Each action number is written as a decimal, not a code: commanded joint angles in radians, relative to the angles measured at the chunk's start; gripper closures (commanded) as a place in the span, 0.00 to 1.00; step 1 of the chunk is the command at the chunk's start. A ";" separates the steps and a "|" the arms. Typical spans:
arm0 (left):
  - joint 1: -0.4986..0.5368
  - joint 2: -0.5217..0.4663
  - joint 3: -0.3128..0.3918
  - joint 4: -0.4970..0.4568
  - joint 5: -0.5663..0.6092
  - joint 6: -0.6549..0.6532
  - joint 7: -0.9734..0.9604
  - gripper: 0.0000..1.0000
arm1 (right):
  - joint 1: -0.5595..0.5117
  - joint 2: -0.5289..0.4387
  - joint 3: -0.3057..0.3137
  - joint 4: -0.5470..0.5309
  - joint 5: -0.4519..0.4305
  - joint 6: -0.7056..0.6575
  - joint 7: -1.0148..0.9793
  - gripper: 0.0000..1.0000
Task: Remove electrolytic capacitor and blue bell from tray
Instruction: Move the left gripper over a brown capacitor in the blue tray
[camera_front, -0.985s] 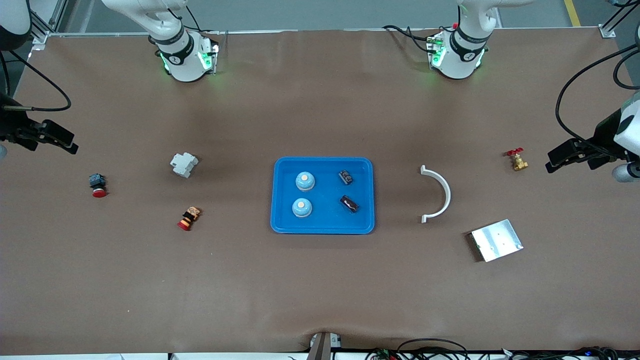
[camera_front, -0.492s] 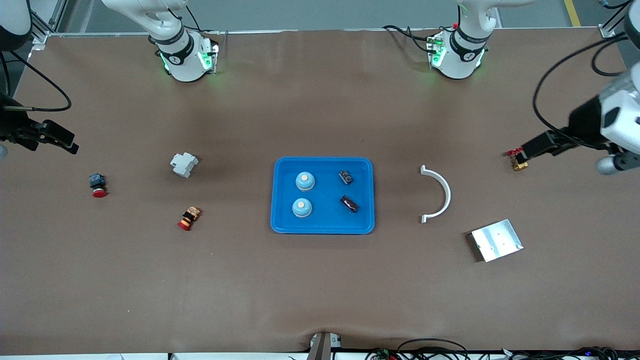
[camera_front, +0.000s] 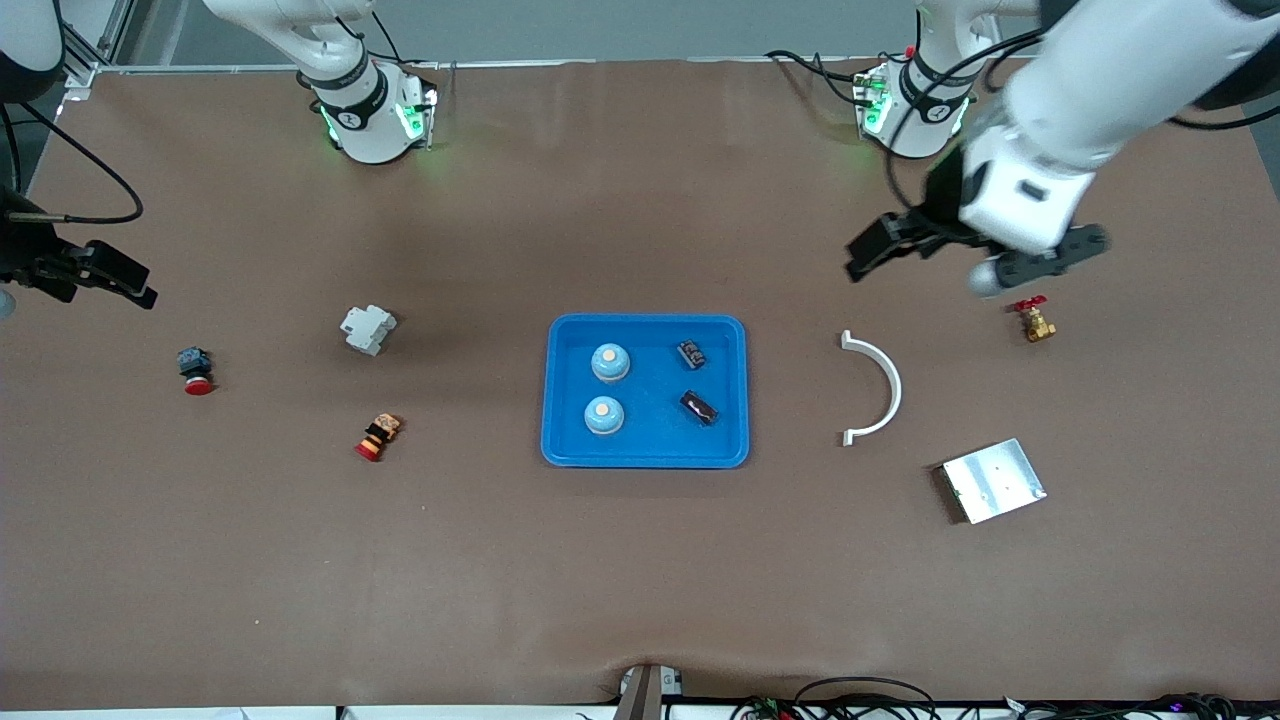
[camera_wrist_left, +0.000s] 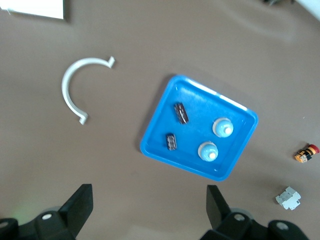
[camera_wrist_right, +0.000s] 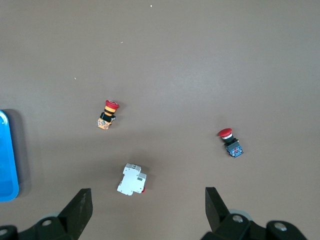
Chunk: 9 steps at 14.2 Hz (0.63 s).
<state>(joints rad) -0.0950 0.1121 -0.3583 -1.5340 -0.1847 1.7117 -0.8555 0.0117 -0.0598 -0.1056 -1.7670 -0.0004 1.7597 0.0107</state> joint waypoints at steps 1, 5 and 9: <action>-0.078 0.110 -0.002 0.029 0.042 0.048 -0.112 0.00 | -0.007 -0.015 0.009 -0.016 -0.006 0.009 0.012 0.00; -0.167 0.237 -0.002 0.026 0.160 0.141 -0.324 0.00 | -0.004 -0.015 0.009 -0.017 -0.006 0.018 0.012 0.00; -0.232 0.404 0.010 0.086 0.201 0.215 -0.486 0.00 | 0.004 -0.009 0.015 -0.026 -0.001 0.033 0.020 0.00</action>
<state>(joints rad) -0.2969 0.4323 -0.3582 -1.5200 -0.0259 1.9079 -1.2706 0.0135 -0.0597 -0.0976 -1.7718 -0.0004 1.7744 0.0108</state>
